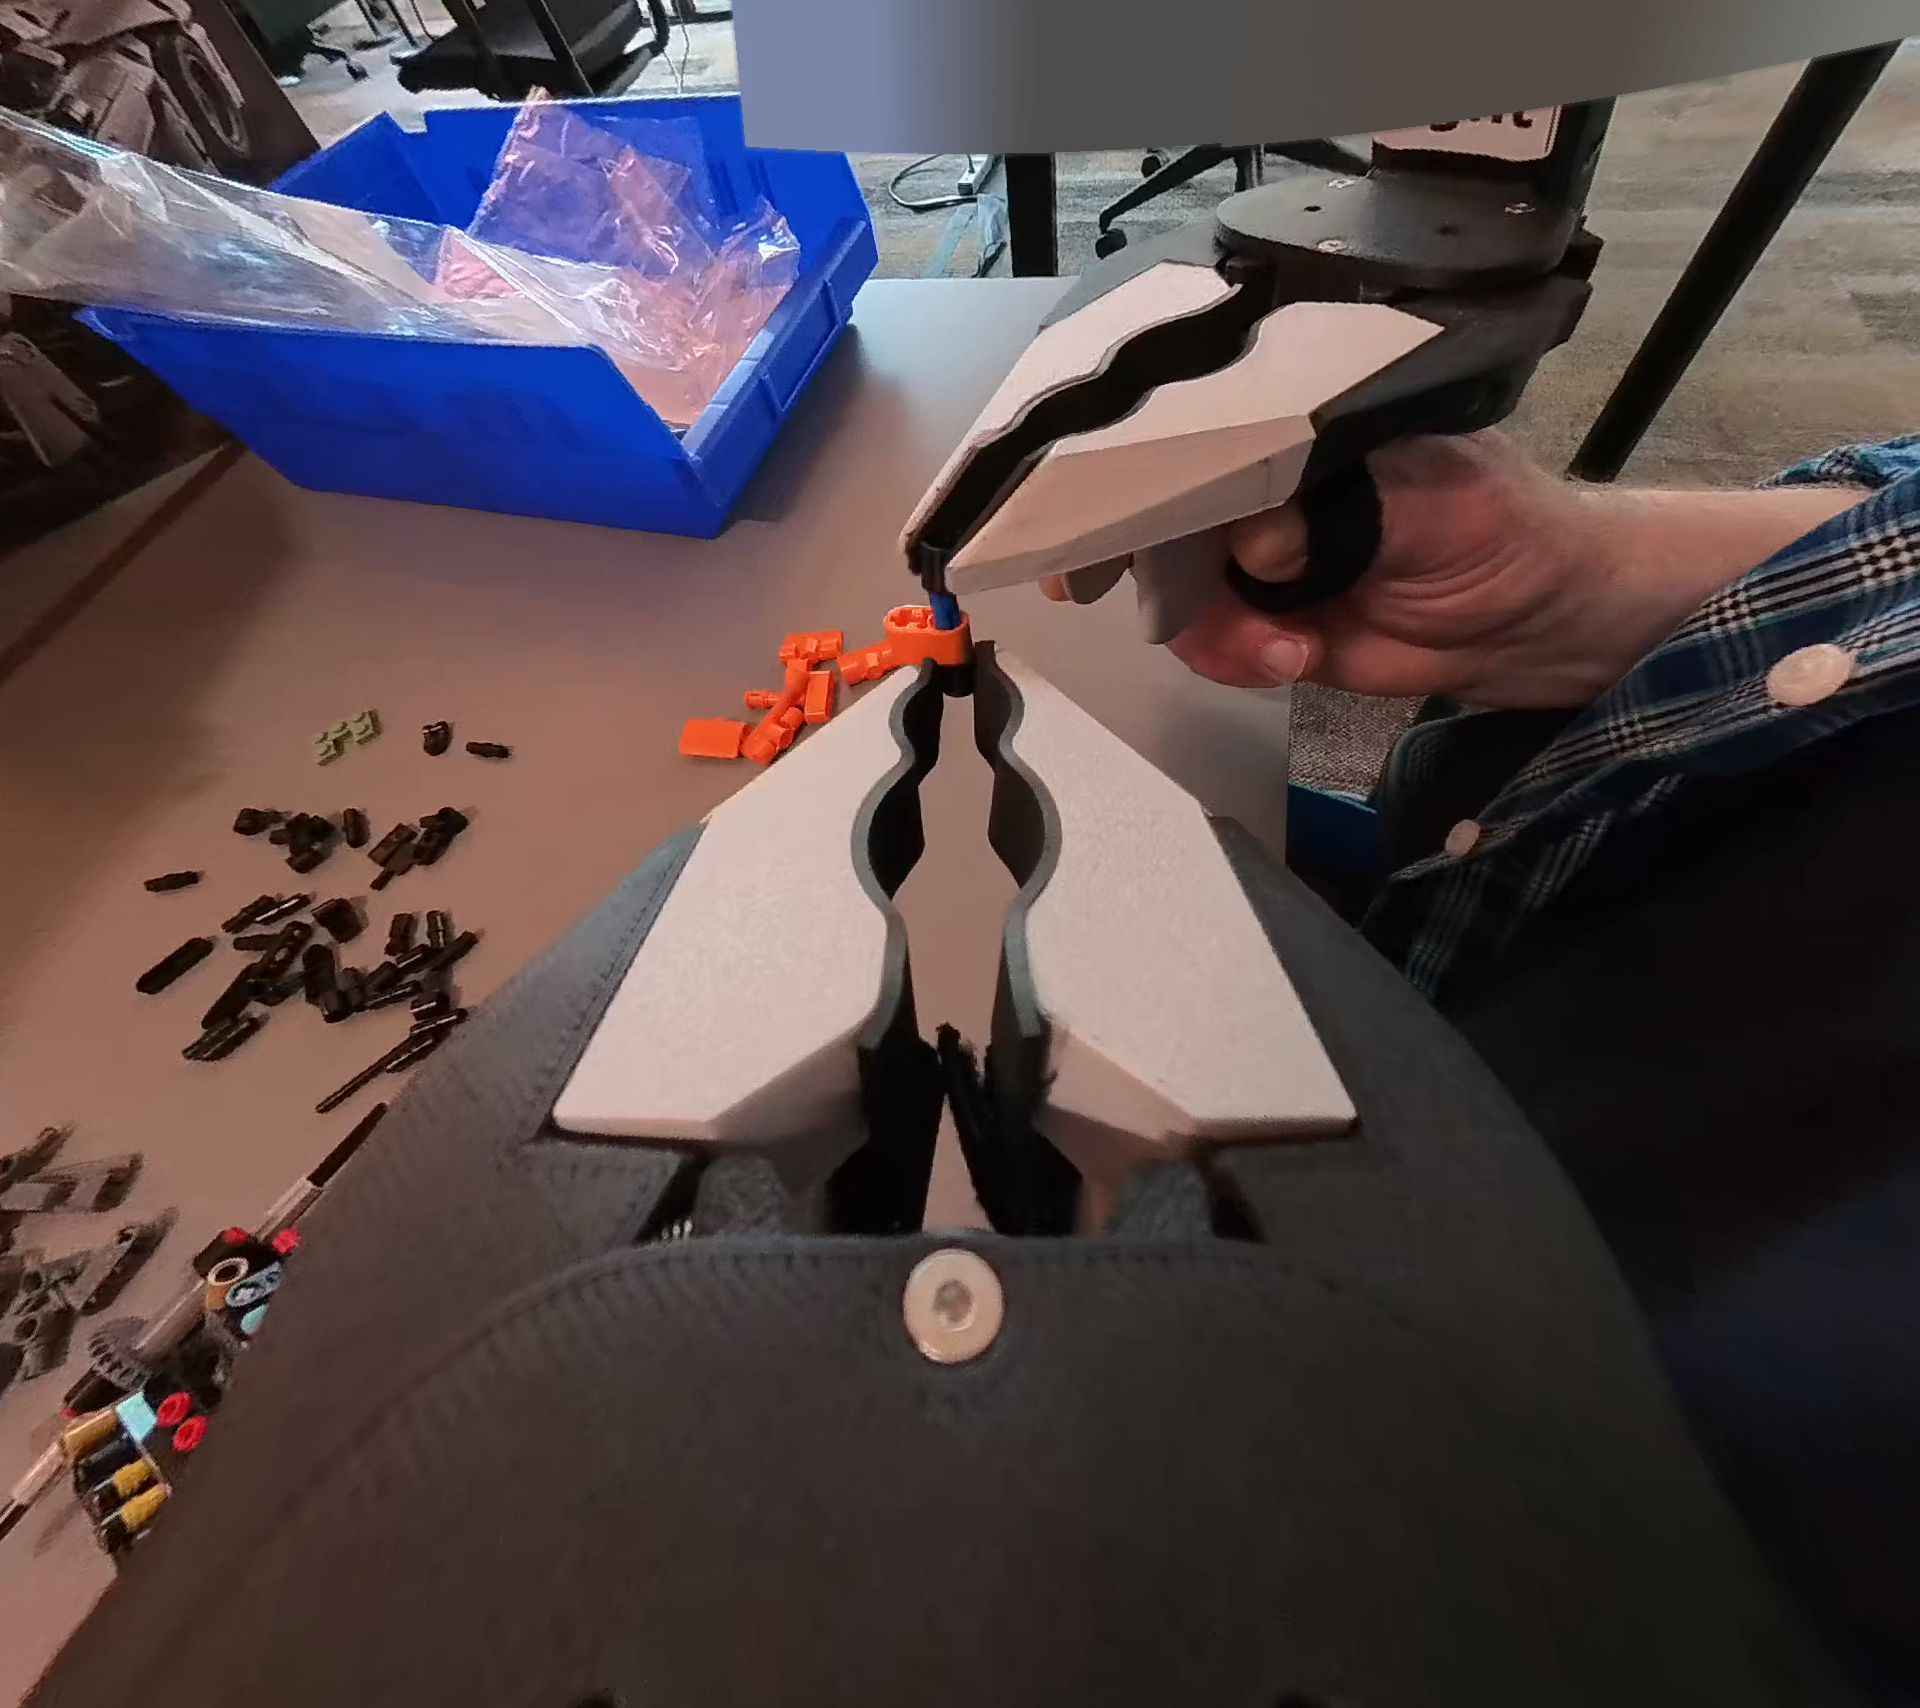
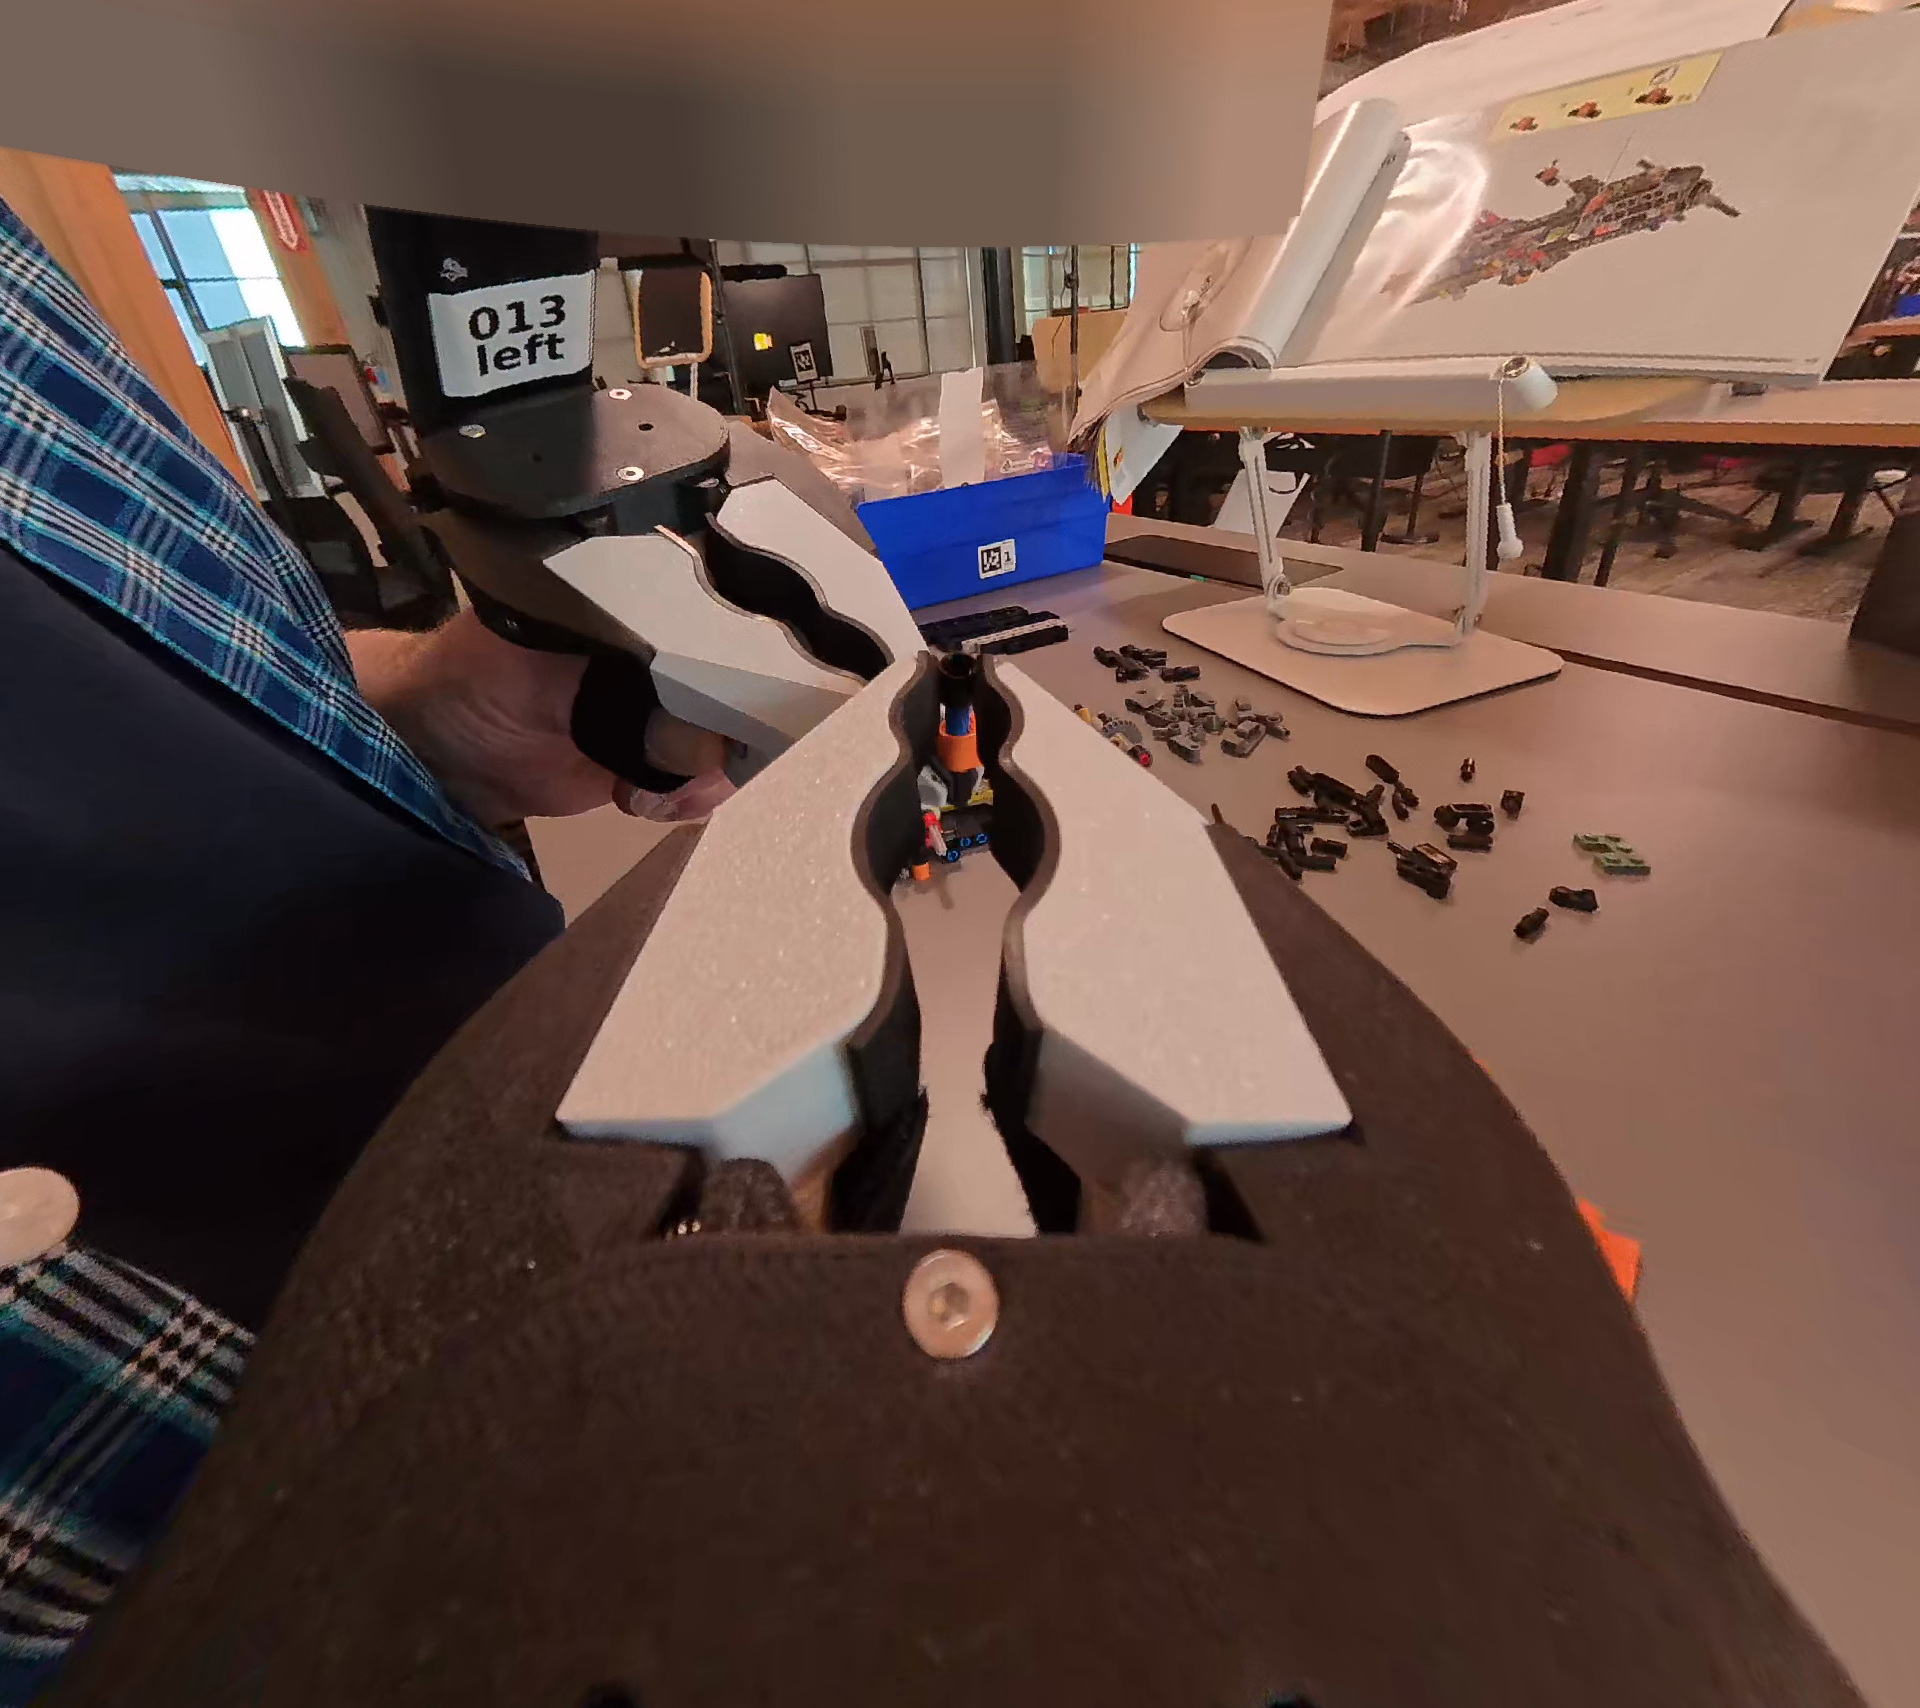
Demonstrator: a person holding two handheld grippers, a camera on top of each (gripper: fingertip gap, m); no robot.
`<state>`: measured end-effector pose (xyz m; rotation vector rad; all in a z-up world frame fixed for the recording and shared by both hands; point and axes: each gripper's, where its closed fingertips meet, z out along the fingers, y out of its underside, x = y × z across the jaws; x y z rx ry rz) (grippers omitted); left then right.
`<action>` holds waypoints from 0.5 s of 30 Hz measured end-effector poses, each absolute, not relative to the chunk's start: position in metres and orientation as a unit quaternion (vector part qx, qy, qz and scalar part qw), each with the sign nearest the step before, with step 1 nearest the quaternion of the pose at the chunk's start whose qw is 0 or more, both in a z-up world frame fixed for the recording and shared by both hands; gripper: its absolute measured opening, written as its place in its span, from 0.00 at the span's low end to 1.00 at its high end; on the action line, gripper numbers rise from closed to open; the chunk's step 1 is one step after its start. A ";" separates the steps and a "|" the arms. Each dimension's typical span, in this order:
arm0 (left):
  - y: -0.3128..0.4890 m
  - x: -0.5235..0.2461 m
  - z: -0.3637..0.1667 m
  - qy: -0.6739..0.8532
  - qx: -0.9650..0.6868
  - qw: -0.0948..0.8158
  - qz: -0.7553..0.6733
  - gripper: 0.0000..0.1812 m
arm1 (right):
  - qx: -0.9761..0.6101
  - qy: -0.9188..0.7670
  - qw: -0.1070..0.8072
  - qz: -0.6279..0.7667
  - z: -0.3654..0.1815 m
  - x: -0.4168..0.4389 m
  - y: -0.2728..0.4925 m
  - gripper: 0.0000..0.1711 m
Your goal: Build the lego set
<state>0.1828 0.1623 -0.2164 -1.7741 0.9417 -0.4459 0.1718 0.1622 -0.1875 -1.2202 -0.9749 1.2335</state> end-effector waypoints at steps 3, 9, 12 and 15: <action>0.162 0.183 -0.216 0.390 -0.737 0.519 -0.190 0.03 | -0.516 -0.410 0.547 0.516 -0.188 0.172 0.163 0.02; 0.162 0.183 -0.217 0.396 -0.734 0.521 -0.180 0.03 | -0.518 -0.412 0.545 0.514 -0.189 0.171 0.163 0.02; 0.163 0.181 -0.219 0.405 -0.734 0.522 -0.160 0.03 | -0.521 -0.414 0.542 0.514 -0.191 0.170 0.162 0.02; 0.163 0.180 -0.219 0.407 -0.734 0.522 -0.152 0.03 | -0.522 -0.421 0.548 0.500 -0.192 0.169 0.162 0.02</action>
